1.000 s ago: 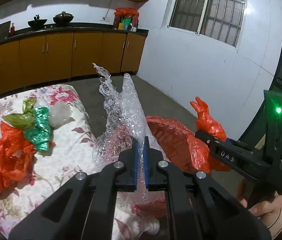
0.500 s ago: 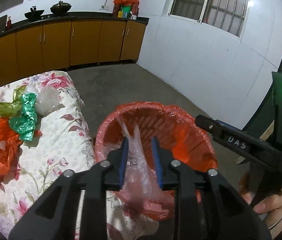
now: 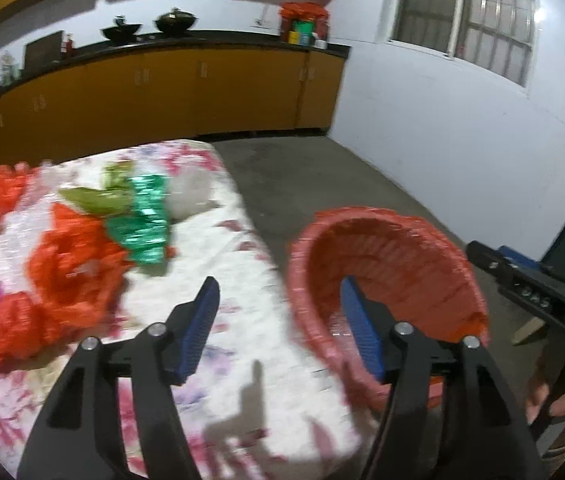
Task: Collect trash
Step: 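Open the left gripper over the basket while the right gripper releases the red bag, then move both open grippers back over the table, then grasp a red bag with the right gripper while the left gripper grasps a pink bag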
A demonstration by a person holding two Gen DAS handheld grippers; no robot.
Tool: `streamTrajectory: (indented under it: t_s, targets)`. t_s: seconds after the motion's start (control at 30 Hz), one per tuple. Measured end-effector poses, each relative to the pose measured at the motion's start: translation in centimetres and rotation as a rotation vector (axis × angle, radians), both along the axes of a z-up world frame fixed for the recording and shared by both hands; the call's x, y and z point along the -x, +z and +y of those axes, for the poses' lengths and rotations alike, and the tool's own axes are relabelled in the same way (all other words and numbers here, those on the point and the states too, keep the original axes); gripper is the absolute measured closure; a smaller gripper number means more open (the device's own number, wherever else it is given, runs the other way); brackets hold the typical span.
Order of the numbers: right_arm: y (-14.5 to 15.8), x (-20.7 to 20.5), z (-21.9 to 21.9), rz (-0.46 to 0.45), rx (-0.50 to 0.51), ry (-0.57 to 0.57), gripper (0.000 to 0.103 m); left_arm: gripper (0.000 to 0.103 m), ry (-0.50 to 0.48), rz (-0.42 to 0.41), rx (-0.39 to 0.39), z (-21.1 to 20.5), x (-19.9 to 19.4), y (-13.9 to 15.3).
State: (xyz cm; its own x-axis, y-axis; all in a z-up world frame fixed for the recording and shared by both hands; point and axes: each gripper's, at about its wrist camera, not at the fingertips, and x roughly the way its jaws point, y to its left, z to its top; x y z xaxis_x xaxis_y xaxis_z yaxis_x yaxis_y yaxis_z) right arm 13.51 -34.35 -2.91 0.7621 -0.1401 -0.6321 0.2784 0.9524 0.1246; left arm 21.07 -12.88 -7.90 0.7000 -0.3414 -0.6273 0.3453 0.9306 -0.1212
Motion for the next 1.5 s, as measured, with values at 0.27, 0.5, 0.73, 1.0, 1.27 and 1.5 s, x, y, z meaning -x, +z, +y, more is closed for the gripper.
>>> streamTrajectory:
  t_s: [0.27, 0.5, 0.73, 1.0, 1.27, 1.5]
  targets:
    - [0.7, -1.3, 5.6, -0.006, -0.019, 0.138, 0.037, 0.028, 0.207, -0.064, -0.074, 8.3, 1.1, 0.2]
    - [0.7, -3.1, 12.9, 0.005, -0.035, 0.3, 0.037, 0.025, 0.408, -0.095, -0.115, 16.6, 2.1, 0.1]
    - [1.1, -5.2, 20.8, 0.009, -0.05, 0.448, 0.037, 0.025, 0.55, -0.091, -0.106, 23.7, 3.0, -0.6]
    - [0.1, -8.0, 27.8, 0.035, -0.037, 0.503, 0.034, 0.024, 0.63, -0.065, -0.07, 28.1, 4.4, -1.3]
    - [-2.5, -11.3, 30.7, 0.11, -0.082, 0.446, 0.034, 0.024, 0.653, -0.047, -0.037, 30.7, 4.7, -2.0]
    - [-3.9, -12.9, 31.3, 0.159, -0.066, 0.431, 0.054, 0.024, 0.624, -0.035, -0.02, 30.7, 3.6, -2.6]
